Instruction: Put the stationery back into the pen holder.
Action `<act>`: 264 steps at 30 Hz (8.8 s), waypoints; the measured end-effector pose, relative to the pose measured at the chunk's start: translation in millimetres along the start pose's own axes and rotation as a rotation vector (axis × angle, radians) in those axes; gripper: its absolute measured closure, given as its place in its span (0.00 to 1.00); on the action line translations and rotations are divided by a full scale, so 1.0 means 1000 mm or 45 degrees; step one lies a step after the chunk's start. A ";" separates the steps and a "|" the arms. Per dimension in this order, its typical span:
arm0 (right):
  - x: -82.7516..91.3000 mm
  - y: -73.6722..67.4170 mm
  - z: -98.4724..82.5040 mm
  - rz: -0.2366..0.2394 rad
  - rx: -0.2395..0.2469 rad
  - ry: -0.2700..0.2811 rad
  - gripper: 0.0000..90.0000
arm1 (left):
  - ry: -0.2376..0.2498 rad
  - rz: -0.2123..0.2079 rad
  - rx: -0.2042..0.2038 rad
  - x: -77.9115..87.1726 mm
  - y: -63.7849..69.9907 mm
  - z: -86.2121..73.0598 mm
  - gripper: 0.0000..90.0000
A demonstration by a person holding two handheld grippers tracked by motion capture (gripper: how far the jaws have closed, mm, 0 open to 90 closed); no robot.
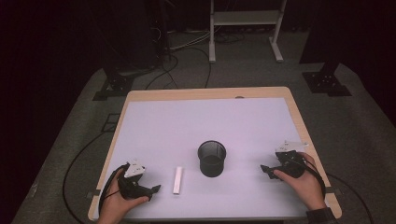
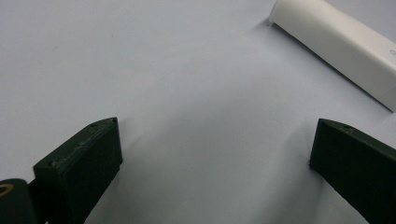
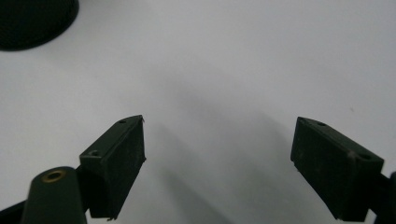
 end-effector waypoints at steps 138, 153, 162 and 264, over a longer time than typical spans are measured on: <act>-0.006 -0.002 -0.031 -0.056 -0.062 0.090 0.14 | -0.153 -0.045 0.009 -0.042 0.060 0.059 0.72; -0.006 -0.002 -0.031 -0.055 -0.063 0.090 0.14 | -0.047 -0.105 -0.012 -0.029 0.058 0.072 0.72; -0.006 -0.002 -0.031 -0.055 -0.063 0.089 0.14 | 0.080 -0.190 -0.018 -0.017 0.057 0.081 0.72; -0.006 -0.002 -0.031 -0.052 -0.064 0.090 0.13 | 0.404 -0.499 -0.186 -0.032 0.105 0.182 0.72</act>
Point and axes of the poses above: each handheld gripper's, and its own axes: x roughly backward along the jaws, z roughly out of its top, y roughly to its right, the point moved 2 cm from there along -x, roughly forward along the jaws, and after that the axes turned 12 degrees about x, right-handed, at the moved point
